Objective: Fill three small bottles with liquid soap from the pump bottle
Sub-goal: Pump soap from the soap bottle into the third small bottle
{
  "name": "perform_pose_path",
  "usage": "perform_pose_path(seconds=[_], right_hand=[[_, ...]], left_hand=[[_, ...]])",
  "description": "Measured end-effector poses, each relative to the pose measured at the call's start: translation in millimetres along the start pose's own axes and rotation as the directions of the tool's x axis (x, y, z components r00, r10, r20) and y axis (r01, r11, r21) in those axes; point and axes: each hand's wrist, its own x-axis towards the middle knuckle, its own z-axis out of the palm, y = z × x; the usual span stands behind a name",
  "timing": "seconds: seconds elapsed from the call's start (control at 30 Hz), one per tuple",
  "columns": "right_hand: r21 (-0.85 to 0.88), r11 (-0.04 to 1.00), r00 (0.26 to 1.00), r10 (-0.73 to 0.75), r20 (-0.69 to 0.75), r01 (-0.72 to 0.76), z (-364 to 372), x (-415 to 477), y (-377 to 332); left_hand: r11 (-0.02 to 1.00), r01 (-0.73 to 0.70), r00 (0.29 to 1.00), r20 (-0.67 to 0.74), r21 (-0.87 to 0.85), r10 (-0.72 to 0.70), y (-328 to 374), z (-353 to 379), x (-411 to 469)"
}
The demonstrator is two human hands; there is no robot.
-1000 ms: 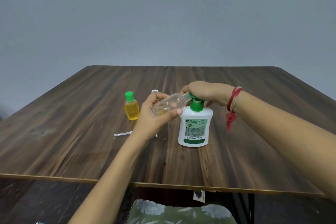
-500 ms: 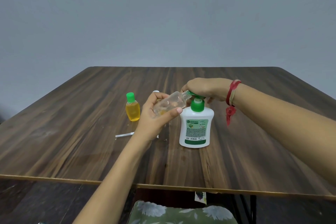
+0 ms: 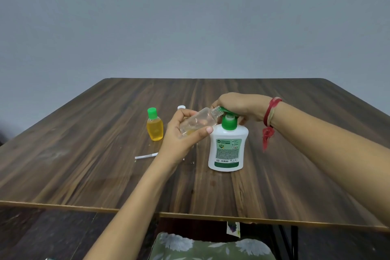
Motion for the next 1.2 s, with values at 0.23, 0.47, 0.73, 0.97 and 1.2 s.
perform_pose_path(seconds=[0.23, 0.47, 0.73, 0.97, 1.2], right_hand=[[0.035, 0.999, 1.0, -0.007, -0.004, 0.007, 4, 2, 3], [-0.002, 1.0, 1.0, -0.024, -0.006, 0.024, 4, 5, 2], [0.005, 1.0, 1.0, -0.015, -0.015, 0.015, 0, 5, 2], [-0.011, 1.0, 1.0, -0.013, -0.019, 0.013, -1, 4, -1], [0.013, 1.0, 1.0, -0.027, -0.013, 0.028, -2, 3, 2]], left_hand=[[1.0, 0.005, 1.0, 0.013, 0.005, -0.005, 2, -2, -2], [1.0, 0.015, 1.0, 0.01, 0.017, -0.015, 8, -2, -1], [0.999, 0.018, 1.0, -0.013, 0.043, -0.018, 15, 0, -1], [0.999, 0.031, 0.999, -0.015, 0.039, -0.031, 15, 2, -1], [0.998, 0.041, 0.999, -0.003, 0.038, -0.041, 15, 2, -3]])
